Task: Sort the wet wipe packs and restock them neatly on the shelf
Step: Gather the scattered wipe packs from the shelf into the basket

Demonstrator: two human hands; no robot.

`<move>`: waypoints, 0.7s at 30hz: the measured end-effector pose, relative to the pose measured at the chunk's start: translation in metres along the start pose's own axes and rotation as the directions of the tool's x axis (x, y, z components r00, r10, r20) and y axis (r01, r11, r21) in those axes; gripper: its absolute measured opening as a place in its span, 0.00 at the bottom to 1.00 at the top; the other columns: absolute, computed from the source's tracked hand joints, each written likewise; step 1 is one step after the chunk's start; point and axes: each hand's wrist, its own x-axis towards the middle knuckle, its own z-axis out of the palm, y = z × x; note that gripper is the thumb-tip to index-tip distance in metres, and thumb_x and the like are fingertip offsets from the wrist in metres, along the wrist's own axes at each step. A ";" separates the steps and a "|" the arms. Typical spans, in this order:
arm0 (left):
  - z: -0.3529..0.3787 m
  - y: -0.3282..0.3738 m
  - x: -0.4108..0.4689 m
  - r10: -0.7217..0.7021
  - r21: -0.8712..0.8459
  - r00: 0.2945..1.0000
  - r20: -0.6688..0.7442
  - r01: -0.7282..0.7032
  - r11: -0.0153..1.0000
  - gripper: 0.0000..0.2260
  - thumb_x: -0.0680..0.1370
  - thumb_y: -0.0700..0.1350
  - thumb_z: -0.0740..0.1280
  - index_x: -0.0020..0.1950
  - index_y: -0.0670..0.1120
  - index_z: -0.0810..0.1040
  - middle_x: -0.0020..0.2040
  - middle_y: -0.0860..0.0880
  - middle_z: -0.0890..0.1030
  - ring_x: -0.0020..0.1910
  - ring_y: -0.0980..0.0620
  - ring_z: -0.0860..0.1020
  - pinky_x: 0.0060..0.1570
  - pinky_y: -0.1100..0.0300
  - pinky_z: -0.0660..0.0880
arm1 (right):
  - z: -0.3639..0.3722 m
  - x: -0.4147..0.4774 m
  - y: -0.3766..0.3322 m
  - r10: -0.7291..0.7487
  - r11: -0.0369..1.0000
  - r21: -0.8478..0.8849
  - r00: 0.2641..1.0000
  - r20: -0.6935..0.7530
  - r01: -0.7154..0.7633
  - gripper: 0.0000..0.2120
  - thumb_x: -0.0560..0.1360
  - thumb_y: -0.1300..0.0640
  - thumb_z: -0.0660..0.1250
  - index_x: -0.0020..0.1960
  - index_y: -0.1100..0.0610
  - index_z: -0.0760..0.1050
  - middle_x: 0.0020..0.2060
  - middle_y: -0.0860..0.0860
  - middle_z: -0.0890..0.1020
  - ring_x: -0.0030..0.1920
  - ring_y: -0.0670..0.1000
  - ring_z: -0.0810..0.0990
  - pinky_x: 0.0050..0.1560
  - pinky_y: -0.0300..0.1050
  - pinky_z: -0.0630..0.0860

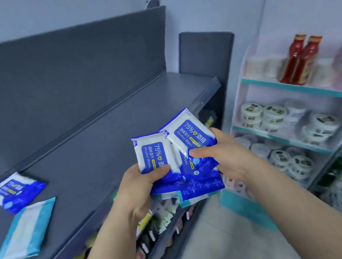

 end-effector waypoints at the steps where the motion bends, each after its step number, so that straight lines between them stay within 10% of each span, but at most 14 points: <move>1: 0.022 -0.006 0.001 -0.018 0.016 0.998 0.059 0.017 1.000 0.10 0.74 0.34 0.69 0.54 0.40 0.80 0.48 0.42 0.85 0.44 0.43 0.84 0.39 0.55 0.81 | -0.023 -0.013 0.001 -0.004 1.000 0.006 0.998 -0.059 0.005 0.21 0.69 0.67 0.74 0.58 0.58 0.72 0.49 0.55 0.84 0.47 0.57 0.85 0.49 0.57 0.81; 7: 0.162 -0.057 0.000 -0.109 0.135 0.943 0.315 0.069 0.988 0.12 0.74 0.36 0.70 0.57 0.42 0.78 0.50 0.43 0.85 0.45 0.45 0.84 0.44 0.52 0.80 | -0.155 -0.099 0.019 0.034 0.989 0.148 0.942 -0.334 0.017 0.19 0.70 0.70 0.72 0.58 0.58 0.73 0.47 0.57 0.85 0.41 0.57 0.86 0.34 0.51 0.81; 11: 0.254 -0.099 -0.012 -0.231 0.218 0.878 0.420 0.149 0.964 0.10 0.75 0.38 0.69 0.56 0.43 0.78 0.47 0.45 0.85 0.42 0.47 0.84 0.42 0.52 0.81 | -0.243 -0.144 0.043 0.107 0.978 0.210 0.862 -0.495 -0.001 0.19 0.71 0.71 0.70 0.59 0.61 0.71 0.49 0.60 0.84 0.43 0.59 0.84 0.41 0.56 0.82; 21: 0.460 -0.241 -0.017 -0.379 0.350 0.830 0.409 0.240 0.905 0.11 0.76 0.36 0.69 0.58 0.43 0.76 0.51 0.44 0.84 0.47 0.46 0.83 0.45 0.52 0.81 | -0.468 -0.181 0.130 0.311 0.933 0.335 0.761 -0.570 -0.131 0.21 0.73 0.71 0.67 0.62 0.58 0.67 0.49 0.59 0.81 0.42 0.58 0.84 0.34 0.53 0.82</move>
